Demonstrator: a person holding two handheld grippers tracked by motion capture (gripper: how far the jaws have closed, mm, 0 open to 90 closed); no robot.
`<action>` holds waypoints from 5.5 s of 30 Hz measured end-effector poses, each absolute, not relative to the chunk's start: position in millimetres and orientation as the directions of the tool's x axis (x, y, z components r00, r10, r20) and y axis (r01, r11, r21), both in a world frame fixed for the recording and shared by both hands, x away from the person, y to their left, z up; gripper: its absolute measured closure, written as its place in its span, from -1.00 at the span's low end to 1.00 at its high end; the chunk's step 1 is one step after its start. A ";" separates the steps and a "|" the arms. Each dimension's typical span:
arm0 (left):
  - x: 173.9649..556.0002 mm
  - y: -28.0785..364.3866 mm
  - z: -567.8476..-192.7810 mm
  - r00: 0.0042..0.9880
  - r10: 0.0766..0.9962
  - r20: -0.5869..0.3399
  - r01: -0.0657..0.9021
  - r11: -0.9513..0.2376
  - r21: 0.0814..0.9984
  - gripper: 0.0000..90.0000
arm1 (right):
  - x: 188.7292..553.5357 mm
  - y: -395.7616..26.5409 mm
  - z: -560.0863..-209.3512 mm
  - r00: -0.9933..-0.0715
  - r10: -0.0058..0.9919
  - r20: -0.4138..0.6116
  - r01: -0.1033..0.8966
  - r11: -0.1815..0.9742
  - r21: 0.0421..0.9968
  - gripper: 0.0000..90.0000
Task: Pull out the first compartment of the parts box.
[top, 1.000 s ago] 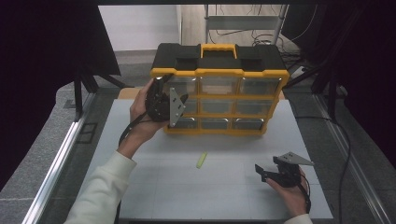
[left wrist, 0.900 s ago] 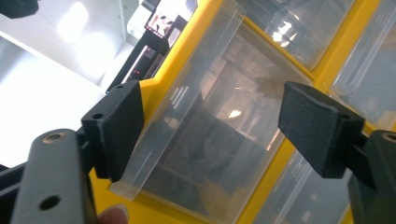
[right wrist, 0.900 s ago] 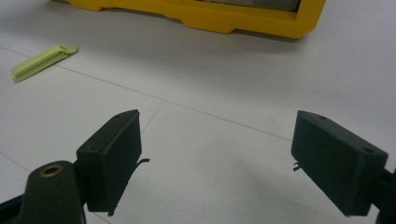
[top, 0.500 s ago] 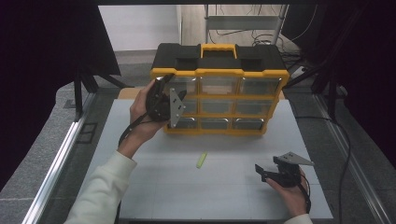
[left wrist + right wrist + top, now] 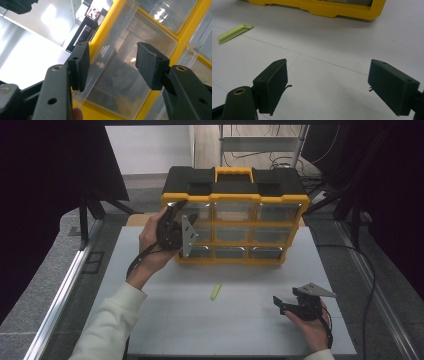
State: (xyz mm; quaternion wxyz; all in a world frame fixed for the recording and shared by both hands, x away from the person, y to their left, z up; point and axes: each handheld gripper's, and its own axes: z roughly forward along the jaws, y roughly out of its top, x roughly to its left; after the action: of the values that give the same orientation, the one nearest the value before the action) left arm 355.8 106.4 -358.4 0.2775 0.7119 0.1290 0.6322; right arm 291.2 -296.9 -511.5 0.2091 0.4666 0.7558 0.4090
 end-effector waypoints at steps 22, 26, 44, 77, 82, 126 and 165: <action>355.0 104.6 -359.4 0.119 0.530 0.840 -0.154 -0.825 0.543 0.29 | 291.6 -296.8 -511.6 -0.476 0.877 0.064 0.534 0.231 0.813 -0.64; 355.0 104.5 -359.2 0.109 0.530 0.841 -0.152 -0.827 0.541 0.37 | 291.7 -297.0 -511.6 -0.474 0.878 0.064 0.534 0.229 0.814 -0.64; 354.3 103.3 -361.7 0.072 0.493 0.867 -0.153 -0.853 0.498 0.47 | 291.3 -297.1 -511.3 -0.471 0.880 0.063 0.535 0.229 0.813 -0.64; 355.7 102.2 -367.5 0.014 0.468 0.884 -0.162 -0.871 0.463 0.52 | 291.4 -297.4 -511.2 -0.471 0.879 0.069 0.536 0.223 0.815 -0.63; 355.3 102.9 -367.4 0.012 0.468 0.884 -0.166 -0.870 0.463 0.52 | 291.7 -297.5 -511.4 -0.471 0.879 0.067 0.535 0.224 0.814 -0.63; 333.5 108.2 -367.3 0.031 0.472 0.881 -0.210 -0.858 0.468 0.53 | 291.5 -297.3 -511.2 -0.466 0.882 0.061 0.535 0.227 0.814 -0.63; 319.4 110.1 -365.9 0.047 0.473 0.880 -0.215 -0.856 0.471 0.52 | 291.2 -298.1 -510.4 -0.465 0.883 0.066 0.536 0.221 0.815 -0.63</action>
State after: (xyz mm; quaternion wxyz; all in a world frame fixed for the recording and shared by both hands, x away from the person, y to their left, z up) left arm 319.4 110.1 -365.9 0.2514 0.6783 0.0951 0.6839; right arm 291.2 -298.1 -510.4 0.2120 0.4716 0.7521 0.4086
